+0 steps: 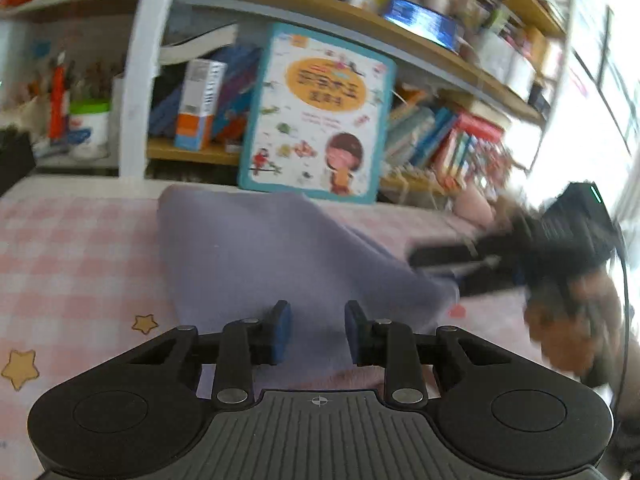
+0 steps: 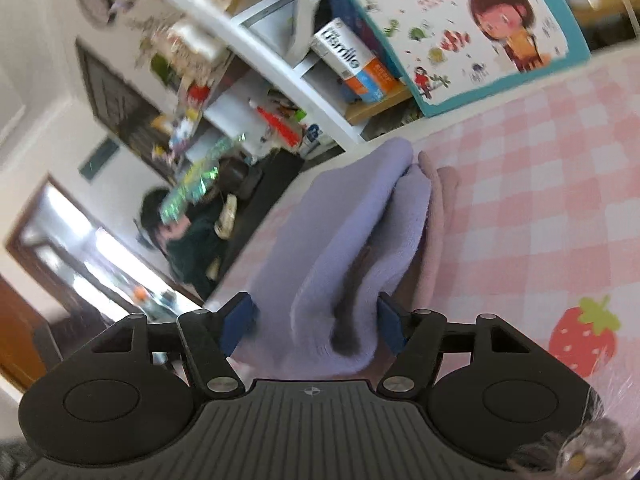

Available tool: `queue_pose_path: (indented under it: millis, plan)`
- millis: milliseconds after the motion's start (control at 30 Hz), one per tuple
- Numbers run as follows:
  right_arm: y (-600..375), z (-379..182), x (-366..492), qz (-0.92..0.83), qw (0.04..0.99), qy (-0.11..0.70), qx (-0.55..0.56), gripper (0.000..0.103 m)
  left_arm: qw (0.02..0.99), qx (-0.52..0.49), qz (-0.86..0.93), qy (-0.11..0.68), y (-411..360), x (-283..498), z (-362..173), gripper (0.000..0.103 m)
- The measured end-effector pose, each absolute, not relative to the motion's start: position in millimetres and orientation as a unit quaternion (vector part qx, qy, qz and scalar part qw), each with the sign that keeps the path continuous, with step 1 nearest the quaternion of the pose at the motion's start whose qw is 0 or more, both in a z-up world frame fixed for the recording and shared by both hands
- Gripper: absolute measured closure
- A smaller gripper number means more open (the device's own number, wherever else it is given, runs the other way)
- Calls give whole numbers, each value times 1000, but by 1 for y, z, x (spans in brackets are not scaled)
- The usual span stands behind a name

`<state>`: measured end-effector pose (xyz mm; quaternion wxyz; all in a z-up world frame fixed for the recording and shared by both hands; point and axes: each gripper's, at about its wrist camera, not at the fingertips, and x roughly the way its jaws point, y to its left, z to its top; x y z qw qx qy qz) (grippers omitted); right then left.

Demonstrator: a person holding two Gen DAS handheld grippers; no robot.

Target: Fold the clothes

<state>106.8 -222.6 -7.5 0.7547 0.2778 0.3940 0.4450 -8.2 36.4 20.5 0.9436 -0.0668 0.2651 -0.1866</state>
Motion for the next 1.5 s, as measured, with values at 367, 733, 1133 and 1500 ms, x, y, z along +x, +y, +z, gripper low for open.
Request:
queue_pose_path:
  millis: [367,733,1133,1500]
  plan:
    - [-178,-11,163,394,782,409,259,48,931,-131,-221,260,55,-7,-1,74]
    - [-135,29,89,384,898,180,-119,81,935,-103,-234,248,50,-11,-6,70]
    - [-187,15,136,323,861,383,91,43,927,-153,-215,267,79,2,3,66]
    - [-189,5,107,342,817,443,137,38,897,-229,-172,337,129,47,6,29]
